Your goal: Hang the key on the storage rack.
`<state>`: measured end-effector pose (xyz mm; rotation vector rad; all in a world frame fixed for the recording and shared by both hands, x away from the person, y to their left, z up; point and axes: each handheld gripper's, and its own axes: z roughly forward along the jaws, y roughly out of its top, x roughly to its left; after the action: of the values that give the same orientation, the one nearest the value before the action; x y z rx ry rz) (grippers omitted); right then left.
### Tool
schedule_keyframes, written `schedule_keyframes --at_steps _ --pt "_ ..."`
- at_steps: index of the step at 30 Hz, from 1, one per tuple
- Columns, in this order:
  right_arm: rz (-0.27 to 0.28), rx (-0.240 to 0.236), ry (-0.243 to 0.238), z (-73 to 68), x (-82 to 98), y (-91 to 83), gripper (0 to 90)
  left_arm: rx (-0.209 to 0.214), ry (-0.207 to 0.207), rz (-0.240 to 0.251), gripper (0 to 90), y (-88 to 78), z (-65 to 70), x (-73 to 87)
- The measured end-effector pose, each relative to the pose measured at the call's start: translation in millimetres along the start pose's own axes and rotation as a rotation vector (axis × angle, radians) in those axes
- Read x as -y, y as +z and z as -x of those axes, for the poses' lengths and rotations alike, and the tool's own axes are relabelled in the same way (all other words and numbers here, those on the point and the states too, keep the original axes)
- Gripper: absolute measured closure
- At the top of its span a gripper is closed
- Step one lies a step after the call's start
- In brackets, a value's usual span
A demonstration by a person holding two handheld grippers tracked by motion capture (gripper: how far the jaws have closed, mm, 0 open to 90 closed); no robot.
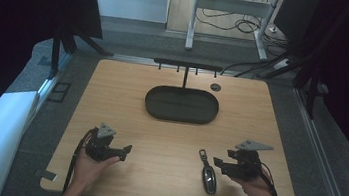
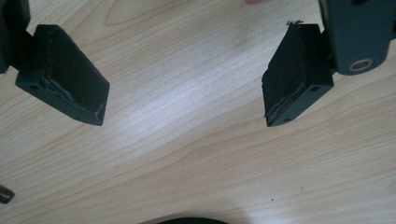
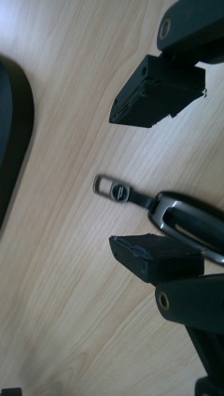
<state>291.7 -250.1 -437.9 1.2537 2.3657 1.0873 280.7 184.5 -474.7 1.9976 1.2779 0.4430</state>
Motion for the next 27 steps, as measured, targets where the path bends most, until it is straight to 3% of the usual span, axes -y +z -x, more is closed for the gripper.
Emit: schedule_keyframes --at_steps 5,10,11,14,18,21,22,24,27 --pt "-0.018 -0.008 -0.013 -9.3 -6.0 10.0 36.3 -0.004 -0.001 0.0 15.4 -3.6 0.3 3.0" --pt "-0.073 -0.029 -0.017 -18.5 -13.2 26.7 37.3 -0.007 -0.006 0.012 15.3 -9.3 0.2 2.7" --pt "-0.115 -0.035 -0.021 -20.7 -18.5 35.3 37.4 -0.01 -0.008 0.014 15.3 -11.1 -0.9 3.7" --pt "-0.149 -0.036 -0.024 -20.9 -23.5 40.7 37.8 -0.013 -0.013 0.016 15.3 -12.8 -2.9 6.1" --pt "-0.253 -0.025 -0.036 -20.3 -34.5 54.3 39.1 -0.005 -0.021 0.012 15.4 -11.7 -6.7 8.1" --pt "-0.298 -0.012 -0.036 -20.4 -36.2 59.8 39.4 0.0 -0.016 0.01 15.4 -10.9 -6.1 8.0" --pt "-0.349 0.008 -0.039 -19.7 -36.7 65.0 40.1 0.006 -0.01 0.009 15.4 -9.8 -4.9 7.4" --pt "-0.394 0.028 -0.034 -18.4 -37.1 69.2 40.3 0.007 -0.007 0.009 15.4 -9.3 -4.1 7.0" --pt "-0.431 0.038 -0.024 -16.1 -37.3 72.3 40.6 0.011 0.003 0.009 15.4 -7.8 -1.8 4.9"
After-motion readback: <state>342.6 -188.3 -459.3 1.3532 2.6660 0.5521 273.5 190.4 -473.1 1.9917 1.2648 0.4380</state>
